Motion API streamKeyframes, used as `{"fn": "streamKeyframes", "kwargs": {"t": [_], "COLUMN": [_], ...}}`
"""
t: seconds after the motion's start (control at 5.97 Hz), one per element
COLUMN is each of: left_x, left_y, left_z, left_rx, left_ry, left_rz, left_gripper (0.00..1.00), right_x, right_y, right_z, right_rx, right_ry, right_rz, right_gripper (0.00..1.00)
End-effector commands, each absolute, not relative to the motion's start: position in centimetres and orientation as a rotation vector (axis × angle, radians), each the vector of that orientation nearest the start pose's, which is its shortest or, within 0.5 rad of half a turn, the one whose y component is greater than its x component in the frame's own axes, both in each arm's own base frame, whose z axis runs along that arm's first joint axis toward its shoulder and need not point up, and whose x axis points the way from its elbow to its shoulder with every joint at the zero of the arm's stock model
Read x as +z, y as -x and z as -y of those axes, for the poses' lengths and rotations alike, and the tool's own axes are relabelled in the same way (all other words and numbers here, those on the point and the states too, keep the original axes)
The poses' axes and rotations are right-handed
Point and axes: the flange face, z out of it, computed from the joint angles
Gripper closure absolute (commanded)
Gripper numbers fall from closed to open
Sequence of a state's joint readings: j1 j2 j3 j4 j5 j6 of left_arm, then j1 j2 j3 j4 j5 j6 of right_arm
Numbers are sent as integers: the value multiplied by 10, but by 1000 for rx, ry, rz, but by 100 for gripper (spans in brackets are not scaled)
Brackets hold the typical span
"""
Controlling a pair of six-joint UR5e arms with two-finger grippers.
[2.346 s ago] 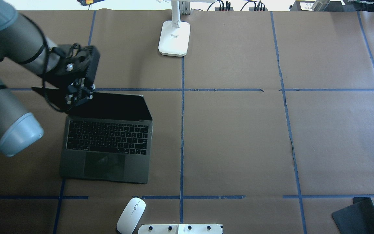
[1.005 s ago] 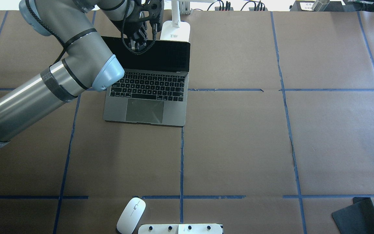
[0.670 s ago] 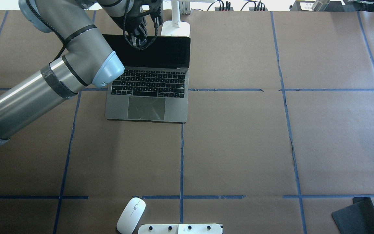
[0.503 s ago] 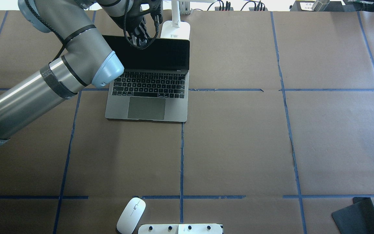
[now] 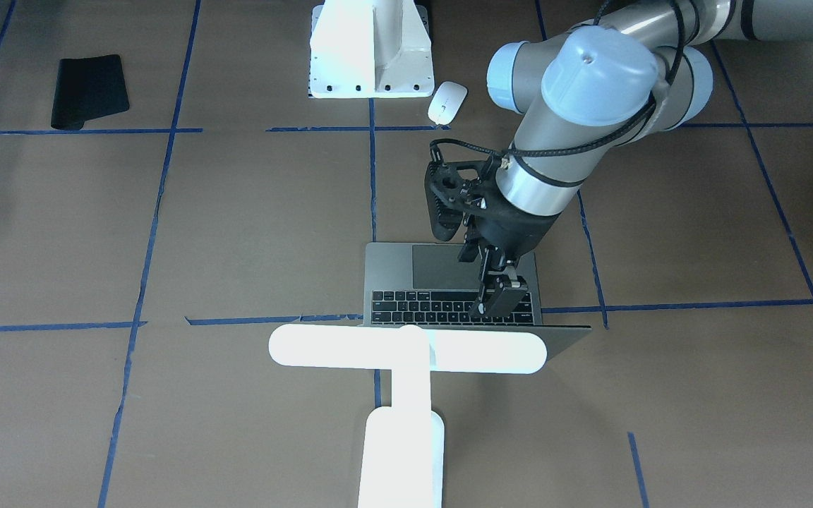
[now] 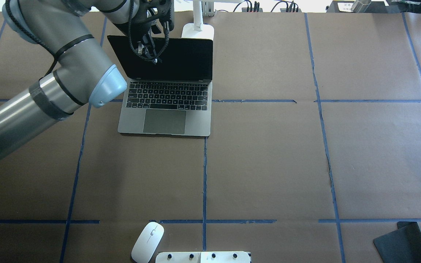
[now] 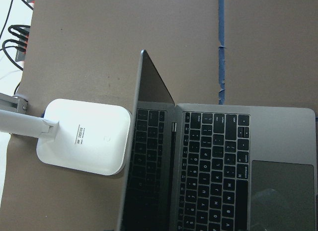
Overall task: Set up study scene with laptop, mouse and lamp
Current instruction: 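Lower the laptop in front of the lamp and open the left gripper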
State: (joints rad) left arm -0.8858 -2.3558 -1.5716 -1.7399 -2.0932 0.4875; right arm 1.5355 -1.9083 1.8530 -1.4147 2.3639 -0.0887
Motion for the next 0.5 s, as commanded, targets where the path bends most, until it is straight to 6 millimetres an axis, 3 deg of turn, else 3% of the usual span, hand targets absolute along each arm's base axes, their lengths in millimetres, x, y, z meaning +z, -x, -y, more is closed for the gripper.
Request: {"fn": "streamKeyframes", "kwargs": {"t": [0.0,0.17,0.34], "left_x": [211,239,252], "left_y": [-335,-312,-278], "left_z": [554,531,529], "left_rx": [1294,1282,1211], "left_ry": [-936,-795,-586], "left_rz": [-615,-629,-668], "left_gripper": [1,1,0], "right_x": [643,637,636], "right_y": [-49,-49,-47], "right_z": [360,366,367], "right_rx": [-162,-194,-189], "right_ry": [-122,-160,-158], "right_rz": [790,786,787], "right_gripper": [0,0,0]}}
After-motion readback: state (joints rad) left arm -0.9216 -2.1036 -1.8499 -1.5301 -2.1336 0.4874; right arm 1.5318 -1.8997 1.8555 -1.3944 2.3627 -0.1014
